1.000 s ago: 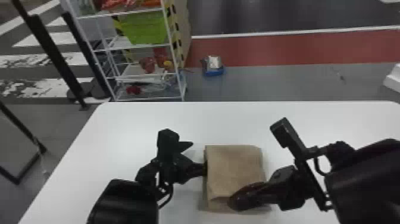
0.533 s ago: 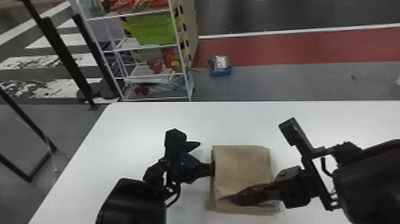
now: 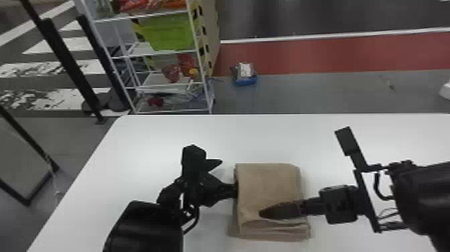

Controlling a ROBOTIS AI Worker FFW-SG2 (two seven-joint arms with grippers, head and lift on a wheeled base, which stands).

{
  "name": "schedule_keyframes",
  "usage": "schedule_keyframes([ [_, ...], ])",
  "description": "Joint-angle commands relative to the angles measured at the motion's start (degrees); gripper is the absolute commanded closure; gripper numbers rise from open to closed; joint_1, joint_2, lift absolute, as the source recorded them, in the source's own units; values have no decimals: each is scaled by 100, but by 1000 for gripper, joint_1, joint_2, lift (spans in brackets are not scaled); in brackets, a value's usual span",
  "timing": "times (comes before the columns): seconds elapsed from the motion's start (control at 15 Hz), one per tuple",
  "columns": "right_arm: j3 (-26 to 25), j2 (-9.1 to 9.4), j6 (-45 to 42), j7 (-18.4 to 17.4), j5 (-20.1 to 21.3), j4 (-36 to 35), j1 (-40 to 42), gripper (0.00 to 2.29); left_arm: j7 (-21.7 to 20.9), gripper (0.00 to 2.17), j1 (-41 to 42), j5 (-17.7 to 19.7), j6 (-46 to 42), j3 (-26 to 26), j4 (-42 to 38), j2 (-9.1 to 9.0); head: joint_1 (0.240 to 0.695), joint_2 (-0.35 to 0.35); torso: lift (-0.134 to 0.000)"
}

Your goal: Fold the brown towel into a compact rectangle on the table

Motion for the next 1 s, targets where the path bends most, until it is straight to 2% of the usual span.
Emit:
schedule_keyframes([
  [0.0,26,17,-436,71,190,383,-16,2263,-2,97,0,0,16,-5,0,-24,695,183,-124],
  [0.2,149,17,-612,18,480,779,-95,2263,-11,97,0,0,-2,4,0,-24,695,176,-124],
  [0.47,210,-1,-612,18,621,902,-113,2263,-20,97,0,0,16,4,0,-24,695,168,-124],
  [0.8,298,-27,-700,35,665,1113,-95,2263,-134,100,0,-9,16,30,0,-24,695,163,-124],
  [0.93,289,-36,-735,53,656,1113,-87,2263,-204,97,0,-211,16,57,-35,-24,695,163,-124],
])
